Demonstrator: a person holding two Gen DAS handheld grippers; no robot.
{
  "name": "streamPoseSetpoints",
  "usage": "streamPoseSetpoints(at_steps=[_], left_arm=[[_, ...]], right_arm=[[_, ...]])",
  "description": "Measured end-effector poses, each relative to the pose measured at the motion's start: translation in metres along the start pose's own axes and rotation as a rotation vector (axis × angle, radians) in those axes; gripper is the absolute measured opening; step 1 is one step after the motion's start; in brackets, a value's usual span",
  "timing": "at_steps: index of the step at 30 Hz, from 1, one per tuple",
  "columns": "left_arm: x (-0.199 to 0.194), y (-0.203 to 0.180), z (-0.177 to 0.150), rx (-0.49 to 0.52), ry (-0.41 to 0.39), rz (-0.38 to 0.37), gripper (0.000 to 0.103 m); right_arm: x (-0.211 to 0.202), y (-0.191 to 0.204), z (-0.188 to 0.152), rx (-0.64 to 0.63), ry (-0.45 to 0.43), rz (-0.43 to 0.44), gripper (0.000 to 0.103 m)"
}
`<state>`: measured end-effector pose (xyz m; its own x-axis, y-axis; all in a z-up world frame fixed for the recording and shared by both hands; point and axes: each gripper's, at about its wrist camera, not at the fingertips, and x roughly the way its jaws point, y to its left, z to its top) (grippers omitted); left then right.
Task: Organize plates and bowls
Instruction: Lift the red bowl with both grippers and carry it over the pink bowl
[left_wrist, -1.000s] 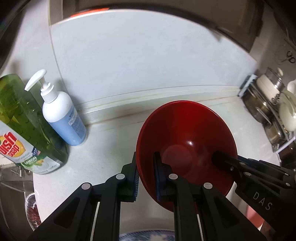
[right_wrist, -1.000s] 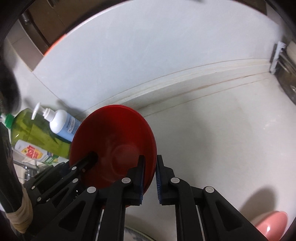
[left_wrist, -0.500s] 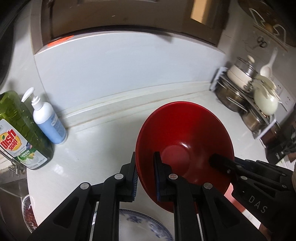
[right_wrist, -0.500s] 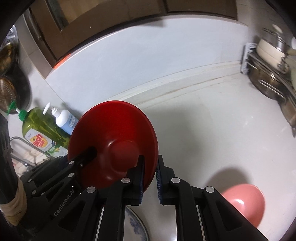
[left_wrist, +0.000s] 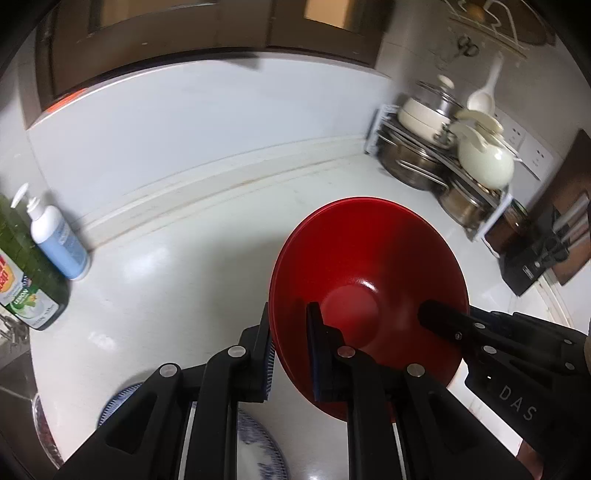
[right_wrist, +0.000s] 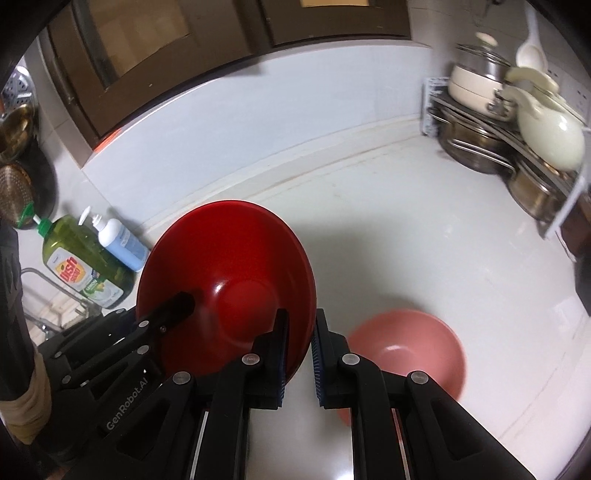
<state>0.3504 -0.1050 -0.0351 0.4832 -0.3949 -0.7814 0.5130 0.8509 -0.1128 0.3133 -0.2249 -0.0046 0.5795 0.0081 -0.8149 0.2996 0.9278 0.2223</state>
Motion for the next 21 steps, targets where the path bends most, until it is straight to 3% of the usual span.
streamPoseSetpoints(at_steps=[21], left_arm=[[0.048, -0.075, -0.022, 0.1, 0.149, -0.059, 0.016]], right_arm=[[-0.006, -0.087, -0.036, 0.117, 0.064, -0.091, 0.013]])
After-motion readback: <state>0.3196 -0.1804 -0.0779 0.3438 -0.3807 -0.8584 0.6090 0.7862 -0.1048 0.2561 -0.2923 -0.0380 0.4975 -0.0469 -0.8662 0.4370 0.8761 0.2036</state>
